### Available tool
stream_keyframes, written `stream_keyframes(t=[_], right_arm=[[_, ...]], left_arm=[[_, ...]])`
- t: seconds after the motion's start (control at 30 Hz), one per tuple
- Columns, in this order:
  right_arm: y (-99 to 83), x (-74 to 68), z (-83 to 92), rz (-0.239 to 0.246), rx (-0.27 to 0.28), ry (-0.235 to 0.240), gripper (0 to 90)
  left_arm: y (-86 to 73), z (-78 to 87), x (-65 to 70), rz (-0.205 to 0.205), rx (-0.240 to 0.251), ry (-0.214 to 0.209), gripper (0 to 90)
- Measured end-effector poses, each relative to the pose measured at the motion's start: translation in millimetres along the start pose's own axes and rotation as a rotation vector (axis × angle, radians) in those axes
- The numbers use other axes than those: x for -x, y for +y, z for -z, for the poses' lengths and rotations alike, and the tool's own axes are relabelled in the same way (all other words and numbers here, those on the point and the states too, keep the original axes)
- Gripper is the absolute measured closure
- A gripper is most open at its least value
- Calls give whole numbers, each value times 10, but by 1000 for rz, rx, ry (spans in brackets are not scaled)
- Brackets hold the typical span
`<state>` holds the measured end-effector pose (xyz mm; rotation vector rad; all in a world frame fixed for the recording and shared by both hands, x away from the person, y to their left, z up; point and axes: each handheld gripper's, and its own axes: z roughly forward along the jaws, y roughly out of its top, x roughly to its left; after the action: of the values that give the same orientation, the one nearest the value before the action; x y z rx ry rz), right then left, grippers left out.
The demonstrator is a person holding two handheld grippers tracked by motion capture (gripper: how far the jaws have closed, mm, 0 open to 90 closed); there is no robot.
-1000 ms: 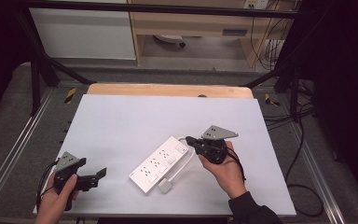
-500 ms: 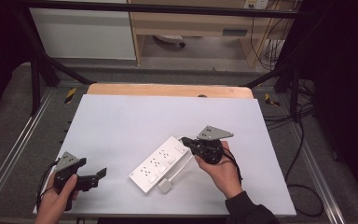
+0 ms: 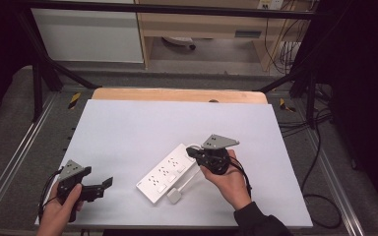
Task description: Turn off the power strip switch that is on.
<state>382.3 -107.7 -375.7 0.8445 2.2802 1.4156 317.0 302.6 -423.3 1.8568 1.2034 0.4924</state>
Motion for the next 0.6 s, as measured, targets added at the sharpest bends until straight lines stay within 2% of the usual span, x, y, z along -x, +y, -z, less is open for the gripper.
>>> stream_keyframes(t=[0.6], right_arm=[[-59, -79, -102, -1, -31, 27, 900]], left_arm=[[0, -3, 2, -3, -1, -2, 71]])
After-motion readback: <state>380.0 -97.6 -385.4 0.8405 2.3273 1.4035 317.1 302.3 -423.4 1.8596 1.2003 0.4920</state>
